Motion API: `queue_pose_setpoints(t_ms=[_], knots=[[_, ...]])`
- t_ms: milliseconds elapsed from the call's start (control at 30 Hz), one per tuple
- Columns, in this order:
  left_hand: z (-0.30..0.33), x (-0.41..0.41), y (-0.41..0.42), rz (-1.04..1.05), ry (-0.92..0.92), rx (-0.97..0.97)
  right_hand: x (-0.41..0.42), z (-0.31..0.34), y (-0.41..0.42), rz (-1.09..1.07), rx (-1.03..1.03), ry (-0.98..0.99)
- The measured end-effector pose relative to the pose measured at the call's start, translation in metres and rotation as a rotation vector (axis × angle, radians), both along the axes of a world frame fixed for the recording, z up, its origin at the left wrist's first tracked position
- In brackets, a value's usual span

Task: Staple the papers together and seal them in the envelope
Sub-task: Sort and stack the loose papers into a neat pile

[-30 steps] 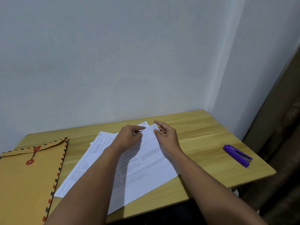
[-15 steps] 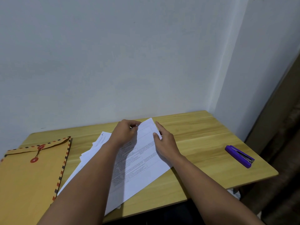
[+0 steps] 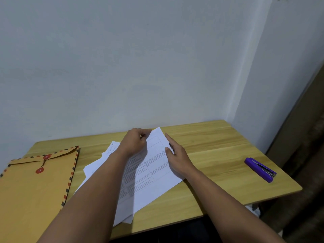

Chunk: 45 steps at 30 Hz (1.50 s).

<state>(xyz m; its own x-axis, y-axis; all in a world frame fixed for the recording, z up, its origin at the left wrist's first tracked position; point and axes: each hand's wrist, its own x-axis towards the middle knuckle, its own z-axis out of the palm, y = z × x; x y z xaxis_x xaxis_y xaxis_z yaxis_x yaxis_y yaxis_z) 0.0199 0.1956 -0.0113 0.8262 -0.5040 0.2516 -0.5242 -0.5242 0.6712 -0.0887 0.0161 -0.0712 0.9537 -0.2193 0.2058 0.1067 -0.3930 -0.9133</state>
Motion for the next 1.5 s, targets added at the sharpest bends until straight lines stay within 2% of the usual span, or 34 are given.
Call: queue_pose_setpoints(t_ms=[200, 500, 633, 833, 1033, 1133, 1233, 1333, 1500], knots=[[0.003, -0.003, 0.003, 0.047, 0.007, -0.028, 0.002, -0.005, 0.002, 0.023, -0.051, -0.006], [0.004, 0.001, 0.041, 0.214, -0.004, 0.077, 0.015, -0.011, 0.016, 0.039, -0.083, 0.036], [0.011, 0.004, 0.055, 0.290, -0.028, 0.032, 0.012, -0.015, 0.022, 0.032, -0.112, 0.027], [0.011, 0.005, 0.060, 0.277, 0.001, 0.034, 0.008, -0.010, 0.030, 0.011, -0.089, -0.045], [-0.004, 0.016, 0.060, 0.273, 0.028, 0.030, 0.011, -0.017, 0.027, 0.005, -0.113, 0.008], [-0.007, 0.022, 0.055, 0.233, 0.021, 0.033, 0.022, -0.012, 0.015, -0.072, -0.165, 0.063], [-0.011, 0.026, 0.051, 0.214, 0.021, 0.024, 0.040, 0.000, -0.001, -0.227, -0.205, 0.031], [-0.017, 0.033, 0.048, 0.198, 0.035, 0.024, 0.057, 0.017, -0.017, -0.319, -0.384, 0.165], [-0.028, 0.050, 0.043, 0.172, 0.068, 0.028, 0.091, 0.024, -0.035, -0.244, -0.528, 0.433]])
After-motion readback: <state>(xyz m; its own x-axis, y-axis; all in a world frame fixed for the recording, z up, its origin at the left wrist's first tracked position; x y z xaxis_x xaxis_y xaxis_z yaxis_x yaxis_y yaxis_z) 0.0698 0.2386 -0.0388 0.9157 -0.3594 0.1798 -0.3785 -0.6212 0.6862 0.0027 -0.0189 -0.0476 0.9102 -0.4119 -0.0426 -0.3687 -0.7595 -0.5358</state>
